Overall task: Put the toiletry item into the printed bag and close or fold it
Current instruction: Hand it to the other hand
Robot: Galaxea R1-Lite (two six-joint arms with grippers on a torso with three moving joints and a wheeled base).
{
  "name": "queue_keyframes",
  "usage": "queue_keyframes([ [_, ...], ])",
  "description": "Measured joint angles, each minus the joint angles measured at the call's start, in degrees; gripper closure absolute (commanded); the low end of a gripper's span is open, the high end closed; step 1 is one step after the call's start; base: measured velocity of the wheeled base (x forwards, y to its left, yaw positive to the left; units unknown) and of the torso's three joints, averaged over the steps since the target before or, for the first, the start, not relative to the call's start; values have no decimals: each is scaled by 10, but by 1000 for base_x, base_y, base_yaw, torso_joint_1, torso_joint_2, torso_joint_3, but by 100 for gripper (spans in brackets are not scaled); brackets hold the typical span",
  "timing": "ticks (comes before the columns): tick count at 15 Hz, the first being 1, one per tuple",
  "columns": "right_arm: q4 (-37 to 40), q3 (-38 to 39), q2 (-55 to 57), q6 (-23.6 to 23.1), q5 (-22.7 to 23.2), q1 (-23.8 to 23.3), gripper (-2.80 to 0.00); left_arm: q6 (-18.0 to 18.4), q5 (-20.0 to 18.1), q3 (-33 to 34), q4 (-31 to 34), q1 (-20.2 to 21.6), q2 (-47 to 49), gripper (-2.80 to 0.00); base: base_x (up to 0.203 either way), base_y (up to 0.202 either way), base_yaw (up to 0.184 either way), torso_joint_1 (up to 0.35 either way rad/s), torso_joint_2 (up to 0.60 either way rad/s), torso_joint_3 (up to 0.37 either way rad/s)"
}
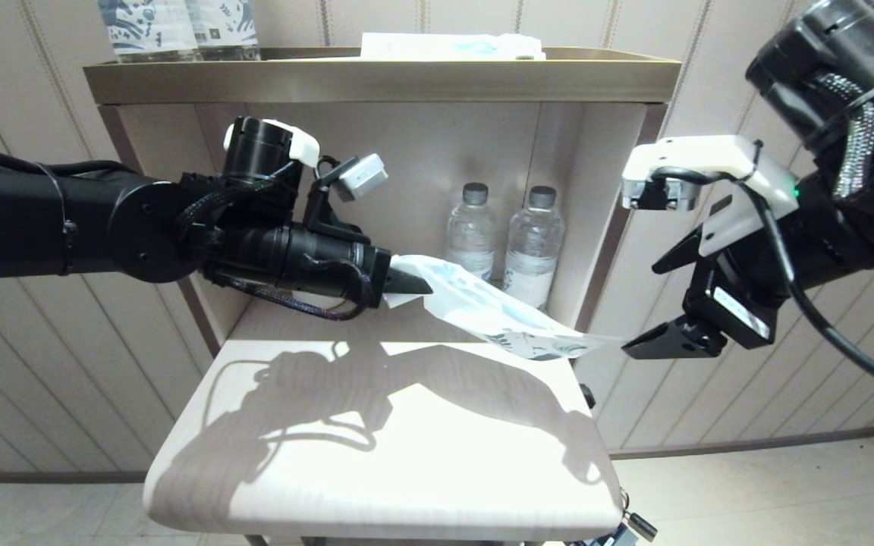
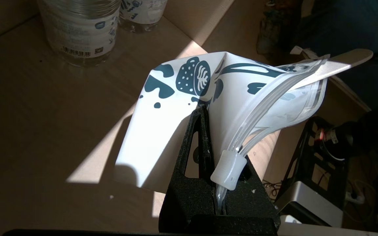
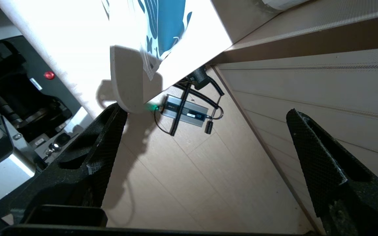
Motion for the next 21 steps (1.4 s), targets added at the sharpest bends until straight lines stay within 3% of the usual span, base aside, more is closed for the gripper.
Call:
queue_keyframes([
  [5, -19, 92, -40, 9, 67, -33, -280, -5, 0, -17, 30, 0, 0, 0, 0, 0, 0, 0, 0, 0],
  [8, -127, 232, -70, 13, 111, -56, -280, -7, 0, -28, 70, 0, -10, 0, 0, 0, 0, 0, 0, 0],
  [11, -263, 343, -93, 21, 149, -72, -280, -42, 1, -42, 87, 0, -25, 0, 0, 0, 0, 0, 0, 0],
  [16, -332, 398, -114, 58, 177, -58, -280, -61, 6, -67, 149, 0, -33, 0, 0, 0, 0, 0, 0, 0],
  [21, -486, 501, -137, 103, 184, -35, -280, -84, 23, -50, 157, 0, -42, 0, 0, 0, 0, 0, 0, 0],
])
